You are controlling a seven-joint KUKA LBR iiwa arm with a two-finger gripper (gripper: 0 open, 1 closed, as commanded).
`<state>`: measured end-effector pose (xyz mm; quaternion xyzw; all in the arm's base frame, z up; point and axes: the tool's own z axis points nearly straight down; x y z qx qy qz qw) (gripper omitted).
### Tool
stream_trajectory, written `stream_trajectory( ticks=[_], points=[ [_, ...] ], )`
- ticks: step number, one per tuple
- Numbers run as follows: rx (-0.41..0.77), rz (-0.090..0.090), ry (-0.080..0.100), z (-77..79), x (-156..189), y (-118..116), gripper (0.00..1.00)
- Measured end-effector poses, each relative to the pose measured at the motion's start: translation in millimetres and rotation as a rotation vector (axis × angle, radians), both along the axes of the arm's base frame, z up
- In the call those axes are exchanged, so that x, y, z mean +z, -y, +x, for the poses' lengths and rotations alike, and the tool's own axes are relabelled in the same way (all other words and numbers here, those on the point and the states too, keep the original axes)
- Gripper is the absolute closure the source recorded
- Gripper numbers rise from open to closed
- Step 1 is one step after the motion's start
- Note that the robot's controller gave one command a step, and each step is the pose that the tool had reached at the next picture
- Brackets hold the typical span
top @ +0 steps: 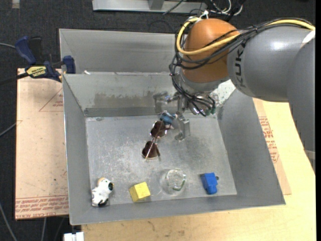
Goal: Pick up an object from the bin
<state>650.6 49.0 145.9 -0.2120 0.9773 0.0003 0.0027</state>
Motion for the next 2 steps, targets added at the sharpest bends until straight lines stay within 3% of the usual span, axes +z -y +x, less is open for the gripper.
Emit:
stream_trajectory(
  ticks=[1, 2],
  points=[
    [0.229, -0.001, 0.000, -5.3, -61.9, -4.8, 0.00],
    [0.381, -0.001, 0.004, -3.5, -82.3, -9.5, 1.00]
  ],
)
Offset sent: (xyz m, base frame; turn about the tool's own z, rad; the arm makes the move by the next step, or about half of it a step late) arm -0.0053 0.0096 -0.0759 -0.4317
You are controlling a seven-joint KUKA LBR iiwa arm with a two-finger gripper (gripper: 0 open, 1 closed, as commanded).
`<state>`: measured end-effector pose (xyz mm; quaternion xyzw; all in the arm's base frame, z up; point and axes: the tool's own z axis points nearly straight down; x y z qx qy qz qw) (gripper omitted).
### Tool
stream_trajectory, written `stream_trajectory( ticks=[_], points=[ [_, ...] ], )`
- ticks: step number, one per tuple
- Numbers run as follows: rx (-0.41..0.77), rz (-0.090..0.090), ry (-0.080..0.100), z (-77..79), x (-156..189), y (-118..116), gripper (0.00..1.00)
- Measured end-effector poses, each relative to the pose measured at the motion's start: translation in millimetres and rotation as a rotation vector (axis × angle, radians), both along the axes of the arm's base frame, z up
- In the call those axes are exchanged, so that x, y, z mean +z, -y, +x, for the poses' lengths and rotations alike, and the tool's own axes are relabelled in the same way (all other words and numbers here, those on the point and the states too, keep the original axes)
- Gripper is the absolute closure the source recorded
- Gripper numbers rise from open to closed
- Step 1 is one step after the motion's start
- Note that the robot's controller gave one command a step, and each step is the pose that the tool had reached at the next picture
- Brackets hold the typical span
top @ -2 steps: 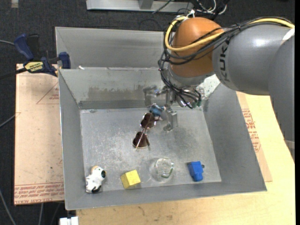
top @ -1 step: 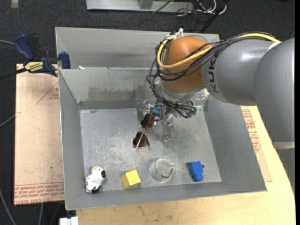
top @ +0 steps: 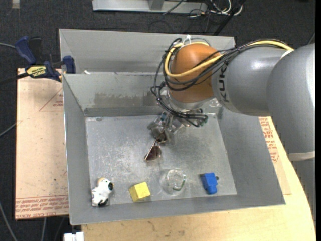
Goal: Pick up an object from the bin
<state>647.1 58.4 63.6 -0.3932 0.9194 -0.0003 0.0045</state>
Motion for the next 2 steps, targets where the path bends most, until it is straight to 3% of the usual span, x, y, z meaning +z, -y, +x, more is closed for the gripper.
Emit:
stream_trajectory(
  ticks=[2],
  points=[
    [0.040, 0.000, -0.005, -1.1, 8.0, -0.8, 1.00]
  ],
)
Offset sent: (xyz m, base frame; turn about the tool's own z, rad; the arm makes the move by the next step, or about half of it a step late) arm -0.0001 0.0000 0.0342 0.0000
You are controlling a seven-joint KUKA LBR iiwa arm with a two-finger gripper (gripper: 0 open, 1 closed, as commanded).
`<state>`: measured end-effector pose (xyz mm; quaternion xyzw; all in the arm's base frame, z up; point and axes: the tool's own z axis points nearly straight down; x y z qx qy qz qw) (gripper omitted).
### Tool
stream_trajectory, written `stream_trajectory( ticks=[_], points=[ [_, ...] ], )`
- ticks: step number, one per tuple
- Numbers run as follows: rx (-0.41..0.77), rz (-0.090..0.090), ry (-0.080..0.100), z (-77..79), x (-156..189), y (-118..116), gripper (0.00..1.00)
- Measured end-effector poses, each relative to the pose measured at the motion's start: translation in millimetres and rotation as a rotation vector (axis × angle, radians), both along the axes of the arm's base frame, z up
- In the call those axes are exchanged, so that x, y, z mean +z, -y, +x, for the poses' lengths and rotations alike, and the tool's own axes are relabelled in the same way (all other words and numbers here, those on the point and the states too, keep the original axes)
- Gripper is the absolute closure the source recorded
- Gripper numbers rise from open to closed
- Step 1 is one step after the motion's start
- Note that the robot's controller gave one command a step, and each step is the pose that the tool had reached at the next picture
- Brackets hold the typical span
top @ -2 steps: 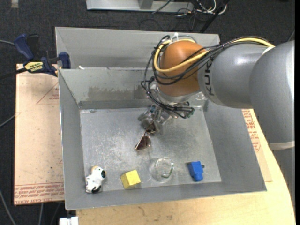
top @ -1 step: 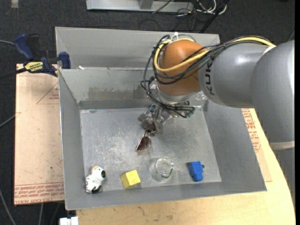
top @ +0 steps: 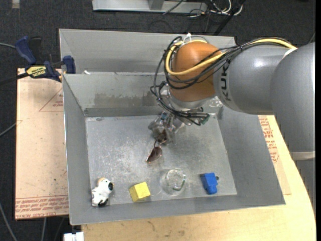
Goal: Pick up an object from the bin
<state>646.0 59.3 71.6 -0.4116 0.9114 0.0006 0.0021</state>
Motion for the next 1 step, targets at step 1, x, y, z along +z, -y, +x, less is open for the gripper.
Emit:
stream_trajectory(
  ticks=[1],
  points=[
    [-0.011, 0.000, -0.005, -1.1, 11.7, 0.0, 1.00]
  ],
)
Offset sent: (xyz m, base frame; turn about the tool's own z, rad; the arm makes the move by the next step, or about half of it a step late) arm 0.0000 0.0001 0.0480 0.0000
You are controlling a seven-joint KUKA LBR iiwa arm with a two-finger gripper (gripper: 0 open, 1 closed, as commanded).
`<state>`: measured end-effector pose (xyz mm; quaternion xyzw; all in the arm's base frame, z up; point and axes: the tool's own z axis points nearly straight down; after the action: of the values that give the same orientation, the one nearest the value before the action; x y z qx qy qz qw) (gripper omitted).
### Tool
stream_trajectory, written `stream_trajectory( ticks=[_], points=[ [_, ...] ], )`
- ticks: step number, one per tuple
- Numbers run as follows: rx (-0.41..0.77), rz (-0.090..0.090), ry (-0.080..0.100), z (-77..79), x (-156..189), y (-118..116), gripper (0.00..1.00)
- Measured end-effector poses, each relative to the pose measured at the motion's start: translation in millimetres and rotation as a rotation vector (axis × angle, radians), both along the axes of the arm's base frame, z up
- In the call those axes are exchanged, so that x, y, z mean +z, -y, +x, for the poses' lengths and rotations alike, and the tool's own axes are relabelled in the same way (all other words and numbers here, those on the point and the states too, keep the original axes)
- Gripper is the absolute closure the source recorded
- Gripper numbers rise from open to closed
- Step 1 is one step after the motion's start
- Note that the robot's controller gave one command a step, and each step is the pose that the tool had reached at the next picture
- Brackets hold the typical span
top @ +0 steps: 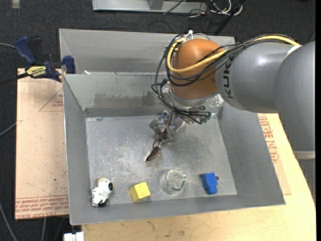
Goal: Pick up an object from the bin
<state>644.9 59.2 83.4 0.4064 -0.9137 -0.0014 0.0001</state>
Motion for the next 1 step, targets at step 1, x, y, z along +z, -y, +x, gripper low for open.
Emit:
stream_trajectory(
  ticks=[1],
  points=[
    [-0.011, 0.000, 0.004, 1.0, 15.5, -0.2, 1.00]
  ],
)
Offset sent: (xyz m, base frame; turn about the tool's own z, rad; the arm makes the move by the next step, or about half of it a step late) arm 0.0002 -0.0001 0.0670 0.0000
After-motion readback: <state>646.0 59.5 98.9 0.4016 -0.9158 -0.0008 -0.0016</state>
